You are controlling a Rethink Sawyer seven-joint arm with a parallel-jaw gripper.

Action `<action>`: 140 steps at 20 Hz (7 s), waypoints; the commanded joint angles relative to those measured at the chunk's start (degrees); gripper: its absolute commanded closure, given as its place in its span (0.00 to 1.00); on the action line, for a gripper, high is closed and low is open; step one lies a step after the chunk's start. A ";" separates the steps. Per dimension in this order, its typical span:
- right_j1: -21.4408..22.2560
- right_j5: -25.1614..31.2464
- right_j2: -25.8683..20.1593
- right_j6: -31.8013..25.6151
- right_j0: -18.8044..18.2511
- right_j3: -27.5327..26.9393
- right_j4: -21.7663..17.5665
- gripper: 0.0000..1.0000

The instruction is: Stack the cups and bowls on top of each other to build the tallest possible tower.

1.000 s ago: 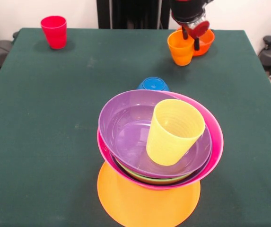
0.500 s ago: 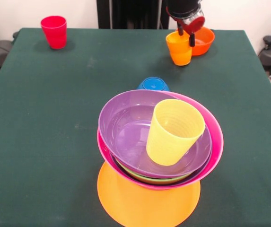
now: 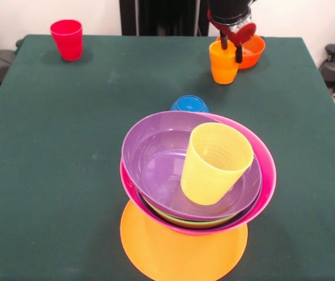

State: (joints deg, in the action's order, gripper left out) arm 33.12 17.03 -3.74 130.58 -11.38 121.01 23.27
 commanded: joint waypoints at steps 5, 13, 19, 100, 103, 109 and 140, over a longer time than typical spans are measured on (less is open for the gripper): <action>-6.84 -14.71 -7.51 7.16 -3.26 -0.24 -2.90 0.00; -6.78 -16.75 -5.37 5.53 -1.50 -1.77 -4.97 0.00; -5.20 -14.00 -4.07 5.61 -0.42 -2.38 -5.25 1.00; -26.51 24.63 39.13 12.97 21.63 -75.27 3.31 1.00; -26.03 24.70 38.88 12.88 21.95 -73.87 3.29 1.00; -24.55 24.69 39.47 13.52 22.92 -71.17 3.11 1.00; -20.99 29.72 42.66 11.81 23.66 -69.41 1.90 0.00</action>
State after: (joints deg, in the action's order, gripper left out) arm 10.38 42.51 42.82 133.77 11.56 45.73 26.58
